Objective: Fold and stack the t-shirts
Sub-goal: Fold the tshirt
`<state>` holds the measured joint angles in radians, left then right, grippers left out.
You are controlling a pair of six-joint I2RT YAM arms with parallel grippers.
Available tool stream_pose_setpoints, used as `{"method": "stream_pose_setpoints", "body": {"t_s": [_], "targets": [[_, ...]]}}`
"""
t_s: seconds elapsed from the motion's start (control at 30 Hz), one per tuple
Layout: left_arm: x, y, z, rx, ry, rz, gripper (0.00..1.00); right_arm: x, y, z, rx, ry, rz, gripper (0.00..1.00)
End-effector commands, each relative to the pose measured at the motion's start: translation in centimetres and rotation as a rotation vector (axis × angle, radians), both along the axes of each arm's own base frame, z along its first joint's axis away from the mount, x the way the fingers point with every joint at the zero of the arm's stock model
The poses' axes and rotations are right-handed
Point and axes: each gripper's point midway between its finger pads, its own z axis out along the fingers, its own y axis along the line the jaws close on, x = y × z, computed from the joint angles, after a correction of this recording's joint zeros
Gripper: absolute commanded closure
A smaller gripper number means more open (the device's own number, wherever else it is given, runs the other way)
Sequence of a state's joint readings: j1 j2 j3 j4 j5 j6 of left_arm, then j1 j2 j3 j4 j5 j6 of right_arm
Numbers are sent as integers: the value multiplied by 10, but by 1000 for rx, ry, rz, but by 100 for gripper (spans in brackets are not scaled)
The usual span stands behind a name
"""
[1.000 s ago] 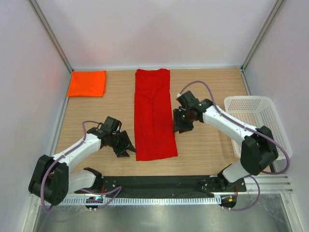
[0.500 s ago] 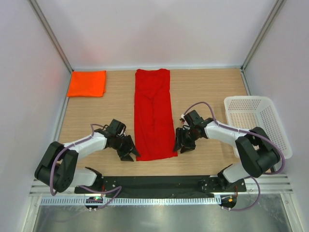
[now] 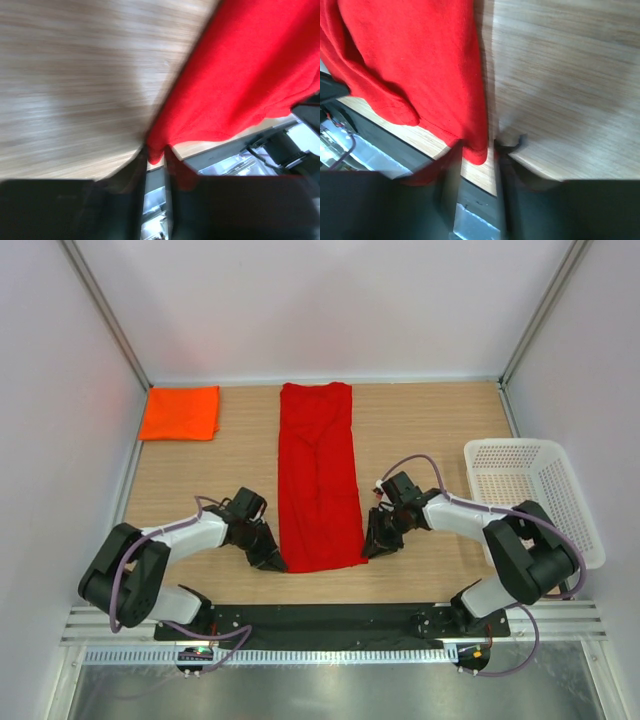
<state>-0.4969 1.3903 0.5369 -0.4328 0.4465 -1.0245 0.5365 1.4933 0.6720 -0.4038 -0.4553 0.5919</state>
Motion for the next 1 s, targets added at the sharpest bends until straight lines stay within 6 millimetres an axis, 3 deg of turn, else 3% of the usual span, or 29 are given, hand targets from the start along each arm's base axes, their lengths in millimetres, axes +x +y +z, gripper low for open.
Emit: {"method": "stream_pose_setpoints", "body": {"t_s": [0.0,0.13,0.27,0.37,0.6,0.97], "targets": [[-1,26,-23,166,-17,8,89,-1,0,-6,-7,9,-8,76],[-5,37,-16,219,-26,-18,100,-11,2,7,31,51,-39,99],[-8,47,-3,260,-47,-50,100,-19,4,23,64,82,-108,99],[-14,48,2,262,-50,-62,100,-25,1,24,58,104,-137,99],[-24,44,-4,272,-18,-80,100,-44,-8,0,25,160,-133,99],[-24,34,-1,267,-29,-68,99,-56,-3,-4,14,153,-96,99]]}}
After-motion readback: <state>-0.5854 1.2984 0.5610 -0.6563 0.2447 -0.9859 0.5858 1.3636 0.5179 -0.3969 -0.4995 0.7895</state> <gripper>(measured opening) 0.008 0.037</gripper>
